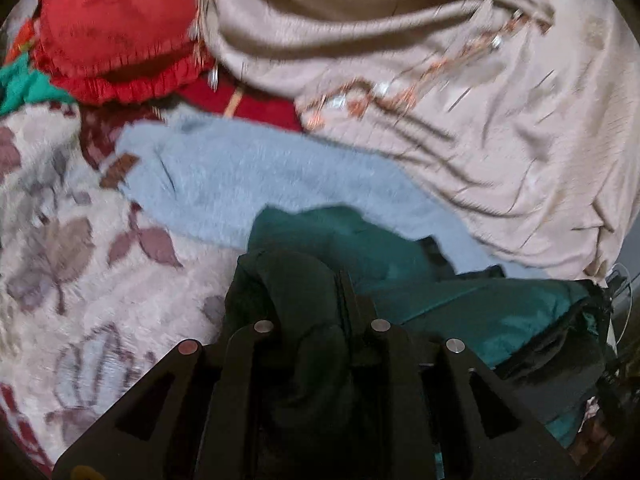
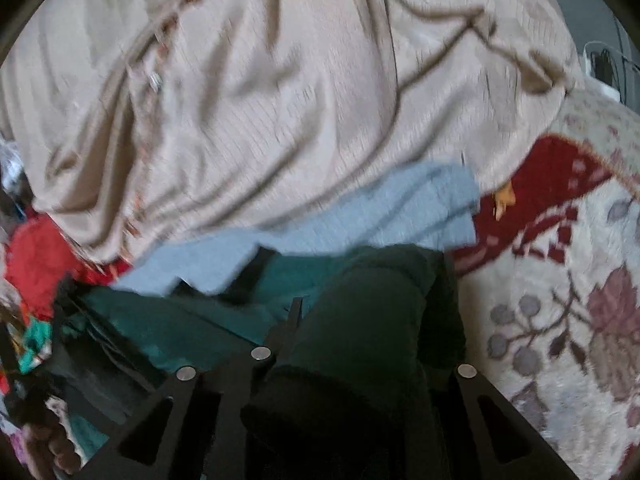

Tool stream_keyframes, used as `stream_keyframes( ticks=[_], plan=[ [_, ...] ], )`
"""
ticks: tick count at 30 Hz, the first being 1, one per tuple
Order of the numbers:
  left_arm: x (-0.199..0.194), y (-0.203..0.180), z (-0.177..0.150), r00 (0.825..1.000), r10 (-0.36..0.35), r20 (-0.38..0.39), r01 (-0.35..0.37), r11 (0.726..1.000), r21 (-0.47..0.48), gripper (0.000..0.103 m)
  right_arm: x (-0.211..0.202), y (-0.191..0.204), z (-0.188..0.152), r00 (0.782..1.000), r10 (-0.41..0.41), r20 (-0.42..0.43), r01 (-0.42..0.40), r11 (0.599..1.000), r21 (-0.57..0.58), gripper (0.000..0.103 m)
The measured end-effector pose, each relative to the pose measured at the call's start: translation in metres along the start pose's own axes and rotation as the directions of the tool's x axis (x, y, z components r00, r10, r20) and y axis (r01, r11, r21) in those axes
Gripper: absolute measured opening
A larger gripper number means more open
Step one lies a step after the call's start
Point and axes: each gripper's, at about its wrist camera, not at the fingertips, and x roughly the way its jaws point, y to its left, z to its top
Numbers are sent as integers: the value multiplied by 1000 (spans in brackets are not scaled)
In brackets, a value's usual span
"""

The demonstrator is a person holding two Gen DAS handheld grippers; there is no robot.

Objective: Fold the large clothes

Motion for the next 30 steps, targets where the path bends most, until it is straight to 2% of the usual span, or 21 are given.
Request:
stream_keyframes(
  ticks=[5,9,11,14,15,17,18,19,22,25,27,30],
  plan=[
    [19,2,-6,1000,-4,-3,4,1000,3,17,16,-12,-15,998,45,33,-45,999,-4,25],
    [18,8,-4,998,-67,11,67,997,-31,19,9,-18,-16,996,79,48,-80,996,28,27],
    [14,15,0,993,-120,-13,119,991,-54,23,-5,-19,-12,992,112,59,-115,992,54,29],
    [2,23,11,975,-210,-74,205,976,-77,40,-32,-20,-9,977,197,83,-203,976,75,34],
    [-7,27,16,967,-239,-83,231,969,-90,51,-41,-20,-9,973,214,90,-221,973,71,37],
    [-29,32,21,965,-258,-48,253,963,-95,64,-60,-18,-12,966,239,94,-244,969,44,43],
    [-39,32,22,964,-264,-27,261,961,-88,73,-69,-17,-14,965,243,96,-246,969,26,51],
    [-56,34,22,959,-284,12,284,956,-71,77,-78,-17,-16,965,242,104,-244,970,8,60],
    [-84,35,12,954,-296,49,297,955,-13,79,-113,-12,-28,952,265,157,-254,963,-88,69],
    [-93,29,-5,957,-287,37,285,957,58,79,-119,-2,-34,961,242,136,-218,961,-172,71],
    [-89,17,-16,965,-262,19,258,959,121,79,-107,11,-33,983,168,79,-147,963,-228,71],
    [-76,3,-16,974,-227,0,225,963,151,79,-89,30,-22,989,146,35,-130,950,-286,71]
  ],
)
